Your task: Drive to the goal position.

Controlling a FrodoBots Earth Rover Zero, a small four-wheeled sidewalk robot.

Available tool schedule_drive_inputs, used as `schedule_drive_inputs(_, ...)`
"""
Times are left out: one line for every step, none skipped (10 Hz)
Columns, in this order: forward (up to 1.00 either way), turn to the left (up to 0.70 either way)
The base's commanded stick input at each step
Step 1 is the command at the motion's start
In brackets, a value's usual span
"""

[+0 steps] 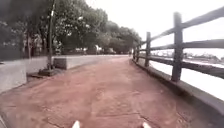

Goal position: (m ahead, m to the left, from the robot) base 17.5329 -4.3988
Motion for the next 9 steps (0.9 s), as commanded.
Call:
schedule_drive_inputs(0.50, 0.00)
schedule_drive_inputs(0.50, 0.00)
schedule_drive_inputs(0.50, 0.00)
schedule_drive_inputs(0.50, 0.00)
schedule_drive_inputs(0.50, 0.00)
schedule_drive_inputs(0.50, 0.00)
schedule_drive_inputs(0.50, 0.00)
schedule_drive_inputs(0.50, 0.00)
schedule_drive_inputs(0.50, 0.00)
